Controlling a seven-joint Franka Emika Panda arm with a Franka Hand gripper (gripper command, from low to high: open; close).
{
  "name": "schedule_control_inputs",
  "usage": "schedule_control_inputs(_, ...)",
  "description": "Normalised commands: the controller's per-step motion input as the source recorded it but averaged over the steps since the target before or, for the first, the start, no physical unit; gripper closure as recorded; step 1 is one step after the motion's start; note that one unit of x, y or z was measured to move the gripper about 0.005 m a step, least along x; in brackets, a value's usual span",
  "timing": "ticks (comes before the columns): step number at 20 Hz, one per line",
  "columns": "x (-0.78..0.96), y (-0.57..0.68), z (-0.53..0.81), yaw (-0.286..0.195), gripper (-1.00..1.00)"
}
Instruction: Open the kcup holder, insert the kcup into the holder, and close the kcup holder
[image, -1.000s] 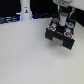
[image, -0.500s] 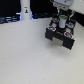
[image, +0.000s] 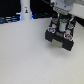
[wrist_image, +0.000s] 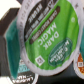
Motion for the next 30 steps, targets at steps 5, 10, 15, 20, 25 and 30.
schedule_control_inputs(5, -0.2, 0.0, 0.34, 0.001, 1.0)
schedule_control_inputs(10, -0.35, -0.1, 0.24, 0.0, 1.0)
schedule_control_inputs(15, -0.07, -0.05, -0.16, 0.002, 1.0)
schedule_control_inputs(20, 0.01, -0.05, -0.23, 0.01, 1.0)
schedule_control_inputs(25, 0.01, -0.05, -0.23, 0.003, 1.0)
schedule_control_inputs(30, 0.01, -0.06, -0.3, -0.004, 1.0)
